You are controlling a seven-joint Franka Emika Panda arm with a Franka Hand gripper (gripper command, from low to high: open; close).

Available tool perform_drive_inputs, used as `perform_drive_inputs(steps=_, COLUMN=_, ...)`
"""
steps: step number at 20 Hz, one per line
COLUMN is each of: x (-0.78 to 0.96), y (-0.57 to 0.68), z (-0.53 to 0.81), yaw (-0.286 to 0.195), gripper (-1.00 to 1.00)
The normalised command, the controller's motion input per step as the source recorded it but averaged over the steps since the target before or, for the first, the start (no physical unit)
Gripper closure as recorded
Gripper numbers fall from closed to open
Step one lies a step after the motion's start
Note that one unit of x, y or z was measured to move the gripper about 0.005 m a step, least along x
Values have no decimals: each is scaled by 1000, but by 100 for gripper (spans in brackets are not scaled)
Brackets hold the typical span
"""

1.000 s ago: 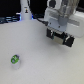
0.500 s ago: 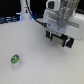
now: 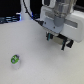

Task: Open the kcup holder, insert the kcup into the holder, and close the kcup holder

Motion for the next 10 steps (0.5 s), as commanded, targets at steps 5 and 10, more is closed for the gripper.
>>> perform_drive_inputs(steps=5, x=94, y=-592, z=202, yaw=-236, gripper=-100)
perform_drive_inputs(steps=10, x=14, y=-491, z=98, yaw=-274, gripper=-100)
